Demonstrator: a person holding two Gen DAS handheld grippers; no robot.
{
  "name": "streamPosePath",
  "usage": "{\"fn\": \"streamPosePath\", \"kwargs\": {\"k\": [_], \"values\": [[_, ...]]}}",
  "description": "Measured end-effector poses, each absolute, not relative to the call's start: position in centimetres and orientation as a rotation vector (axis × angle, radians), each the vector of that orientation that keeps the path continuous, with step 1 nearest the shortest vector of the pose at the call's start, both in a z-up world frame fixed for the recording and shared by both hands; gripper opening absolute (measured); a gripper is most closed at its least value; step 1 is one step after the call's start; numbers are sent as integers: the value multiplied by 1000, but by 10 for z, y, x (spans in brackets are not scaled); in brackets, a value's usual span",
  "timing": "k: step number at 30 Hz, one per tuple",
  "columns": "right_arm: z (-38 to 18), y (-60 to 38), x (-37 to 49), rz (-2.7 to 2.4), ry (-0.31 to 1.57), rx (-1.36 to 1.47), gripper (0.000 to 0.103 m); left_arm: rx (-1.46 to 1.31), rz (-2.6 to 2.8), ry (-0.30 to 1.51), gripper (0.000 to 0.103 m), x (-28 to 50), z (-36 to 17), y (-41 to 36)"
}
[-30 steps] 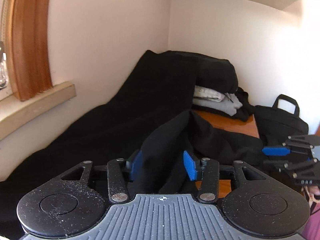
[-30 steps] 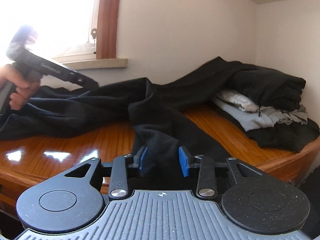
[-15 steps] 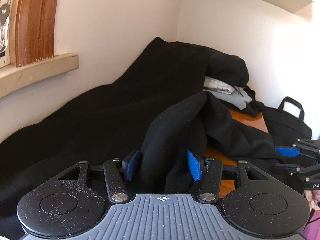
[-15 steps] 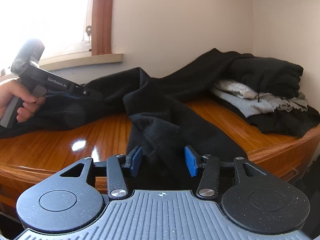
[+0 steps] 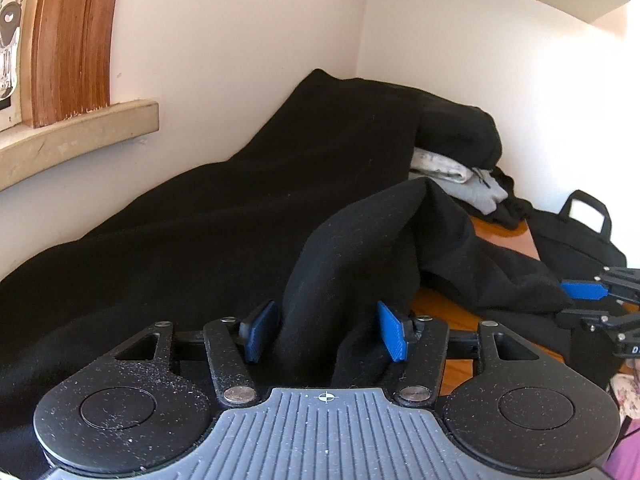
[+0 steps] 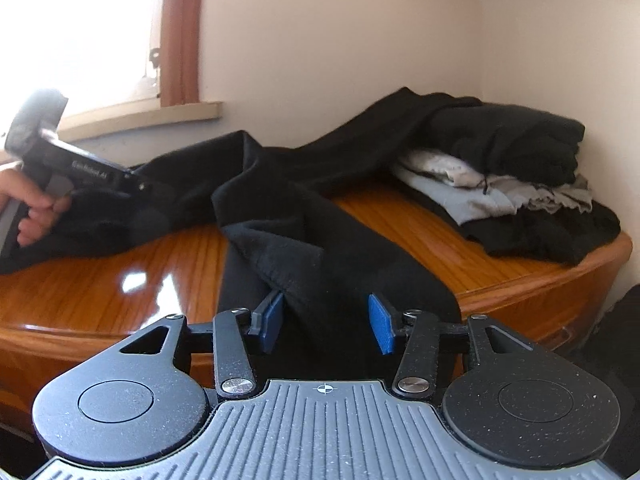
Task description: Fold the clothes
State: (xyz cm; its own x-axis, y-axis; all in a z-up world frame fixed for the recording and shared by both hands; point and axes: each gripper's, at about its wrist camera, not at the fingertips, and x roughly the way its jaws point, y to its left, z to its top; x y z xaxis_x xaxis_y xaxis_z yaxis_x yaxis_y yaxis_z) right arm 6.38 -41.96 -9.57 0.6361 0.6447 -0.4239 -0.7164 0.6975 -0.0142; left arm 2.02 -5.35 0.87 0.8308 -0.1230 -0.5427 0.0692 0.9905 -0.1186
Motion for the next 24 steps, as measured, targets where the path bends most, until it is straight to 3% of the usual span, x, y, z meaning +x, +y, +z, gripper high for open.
{"fn": "streamPosePath", "kwargs": {"k": [1, 2, 3, 4, 6, 10, 13, 24], "values": [[-96, -419, 63, 784, 407, -192, 46, -98, -103, 577, 60, 20, 9, -53], [-95, -419, 64, 791, 410, -187, 35, -100, -104, 572, 60, 19, 9, -53], [-94, -419, 65, 793, 409, -184, 14, -103, -104, 566, 60, 18, 9, -52], [-92, -419, 65, 786, 403, -185, 10, -105, -104, 558, 59, 17, 10, -52], [-87, -420, 66, 771, 391, -188, 9, -114, -105, 537, 56, 14, 11, -50], [-67, -426, 68, 672, 333, -226, 6, -142, -127, 507, 24, 9, 13, -46], [-43, -439, 72, 615, 289, -258, 6, -173, -154, 491, 13, 6, 15, -42], [42, -446, 84, 503, 78, -446, 6, -188, -242, 370, 7, -26, 75, -35]]}}
